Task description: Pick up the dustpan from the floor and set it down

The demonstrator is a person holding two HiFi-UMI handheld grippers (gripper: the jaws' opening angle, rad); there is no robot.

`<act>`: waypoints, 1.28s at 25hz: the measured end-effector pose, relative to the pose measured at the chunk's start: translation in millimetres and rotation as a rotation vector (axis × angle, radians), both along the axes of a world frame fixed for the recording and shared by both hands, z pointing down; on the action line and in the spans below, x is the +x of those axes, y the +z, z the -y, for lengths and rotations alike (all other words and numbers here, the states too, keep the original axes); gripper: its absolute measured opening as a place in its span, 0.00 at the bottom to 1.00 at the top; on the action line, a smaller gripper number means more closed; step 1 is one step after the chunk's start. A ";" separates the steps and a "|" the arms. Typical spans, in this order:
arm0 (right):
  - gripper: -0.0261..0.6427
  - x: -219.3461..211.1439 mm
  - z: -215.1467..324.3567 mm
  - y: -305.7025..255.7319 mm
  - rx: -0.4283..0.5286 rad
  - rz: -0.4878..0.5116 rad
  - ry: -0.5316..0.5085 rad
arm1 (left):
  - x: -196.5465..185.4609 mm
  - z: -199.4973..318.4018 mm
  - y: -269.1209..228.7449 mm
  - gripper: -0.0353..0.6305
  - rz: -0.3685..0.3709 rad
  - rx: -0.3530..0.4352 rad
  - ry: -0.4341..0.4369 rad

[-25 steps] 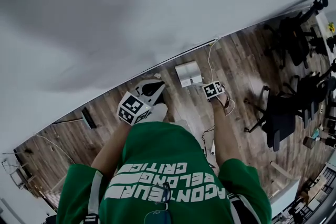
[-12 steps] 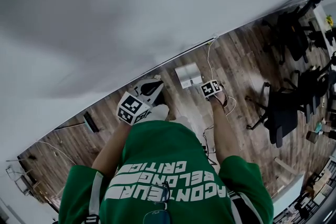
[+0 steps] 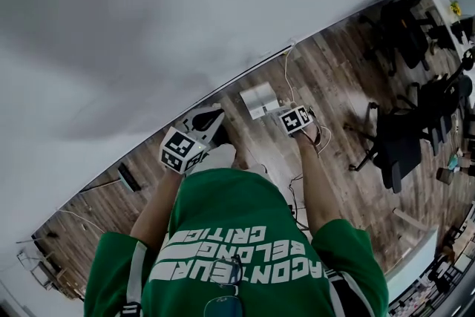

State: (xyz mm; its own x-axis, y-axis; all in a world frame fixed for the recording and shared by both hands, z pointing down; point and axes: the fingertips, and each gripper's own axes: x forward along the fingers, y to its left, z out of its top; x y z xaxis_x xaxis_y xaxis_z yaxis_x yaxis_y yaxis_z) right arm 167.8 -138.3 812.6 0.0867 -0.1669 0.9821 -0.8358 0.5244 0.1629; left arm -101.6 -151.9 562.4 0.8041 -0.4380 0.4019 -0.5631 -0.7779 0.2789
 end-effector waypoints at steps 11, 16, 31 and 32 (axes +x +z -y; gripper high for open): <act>0.29 24.5 -50.4 -136.9 0.367 0.160 0.078 | 45.5 -9.0 -19.6 0.05 -0.063 0.026 -0.004; 0.11 43.4 -89.6 -197.0 0.516 0.239 0.195 | 77.7 -31.4 -28.4 0.05 -0.071 0.040 0.039; 0.05 92.9 -225.0 -261.5 0.727 0.386 0.403 | 170.8 -132.1 -44.1 0.05 -0.095 0.067 0.172; 0.05 93.6 -231.5 -259.5 0.734 0.393 0.410 | 175.3 -137.8 -43.2 0.05 -0.100 0.068 0.178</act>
